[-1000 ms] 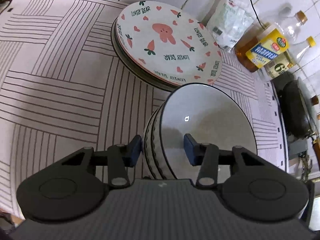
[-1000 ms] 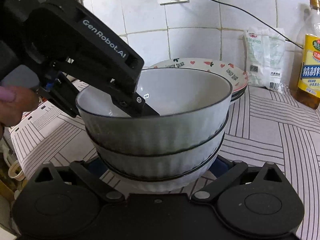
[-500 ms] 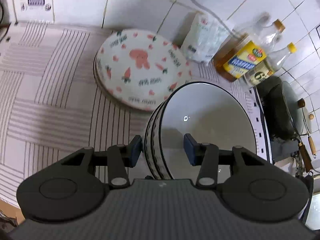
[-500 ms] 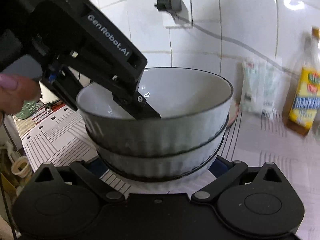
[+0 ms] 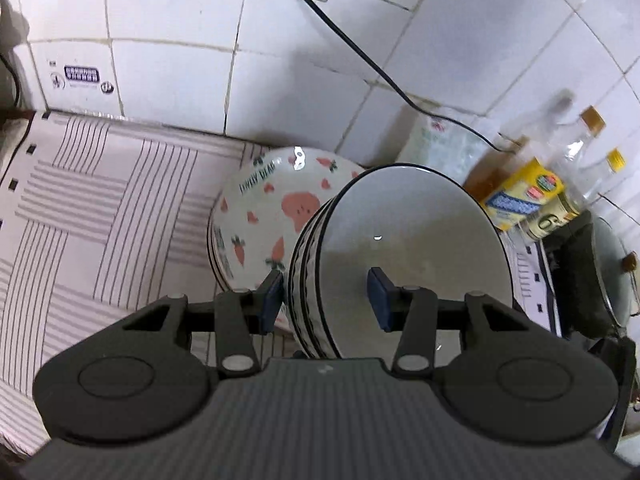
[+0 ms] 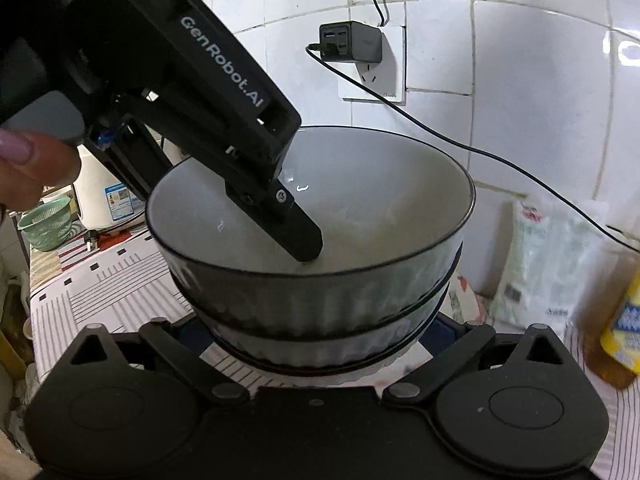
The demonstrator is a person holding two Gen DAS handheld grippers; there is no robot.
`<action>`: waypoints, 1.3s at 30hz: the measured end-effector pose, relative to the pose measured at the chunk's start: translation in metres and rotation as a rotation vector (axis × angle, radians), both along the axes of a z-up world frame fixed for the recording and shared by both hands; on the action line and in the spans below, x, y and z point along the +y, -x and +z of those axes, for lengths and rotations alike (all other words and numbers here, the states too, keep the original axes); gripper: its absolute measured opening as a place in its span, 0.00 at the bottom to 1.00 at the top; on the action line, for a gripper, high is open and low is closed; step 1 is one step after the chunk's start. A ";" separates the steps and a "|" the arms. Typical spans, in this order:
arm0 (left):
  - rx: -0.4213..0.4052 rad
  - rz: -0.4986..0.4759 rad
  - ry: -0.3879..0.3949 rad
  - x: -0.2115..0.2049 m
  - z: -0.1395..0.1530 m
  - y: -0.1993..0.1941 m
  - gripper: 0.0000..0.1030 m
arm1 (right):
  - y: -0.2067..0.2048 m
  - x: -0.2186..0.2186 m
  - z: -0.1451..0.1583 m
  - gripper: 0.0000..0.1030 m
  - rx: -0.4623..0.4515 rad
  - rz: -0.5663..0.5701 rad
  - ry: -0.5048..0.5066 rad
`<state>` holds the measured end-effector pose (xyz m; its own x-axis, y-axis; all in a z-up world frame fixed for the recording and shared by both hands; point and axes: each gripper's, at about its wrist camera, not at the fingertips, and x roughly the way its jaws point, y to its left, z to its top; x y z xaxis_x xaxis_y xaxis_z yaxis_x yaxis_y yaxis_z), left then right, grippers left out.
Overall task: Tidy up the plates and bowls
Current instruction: 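Carry the bowl stack with the left gripper and lower it onto the plates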
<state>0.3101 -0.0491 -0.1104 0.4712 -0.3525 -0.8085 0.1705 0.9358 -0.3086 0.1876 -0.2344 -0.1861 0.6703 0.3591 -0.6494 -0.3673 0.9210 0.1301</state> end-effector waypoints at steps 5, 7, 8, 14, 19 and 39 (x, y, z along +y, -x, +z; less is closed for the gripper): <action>0.011 0.045 0.003 -0.002 -0.013 -0.021 0.43 | -0.025 -0.003 -0.015 0.99 0.010 0.028 0.006; 0.010 0.050 -0.003 -0.005 -0.019 -0.028 0.43 | -0.031 -0.002 -0.021 0.99 0.020 0.036 0.007; 0.014 0.053 -0.004 -0.005 -0.023 -0.031 0.43 | -0.034 -0.003 -0.025 0.99 0.028 0.038 0.005; 0.017 0.043 -0.018 -0.010 -0.039 -0.047 0.43 | -0.047 -0.002 -0.045 0.99 0.053 0.042 0.035; 0.016 0.052 -0.019 -0.013 -0.049 -0.055 0.43 | -0.056 0.001 -0.055 1.00 0.073 0.033 0.032; 0.044 0.098 -0.010 -0.005 -0.065 -0.069 0.44 | -0.072 0.019 -0.068 0.99 0.121 0.002 0.053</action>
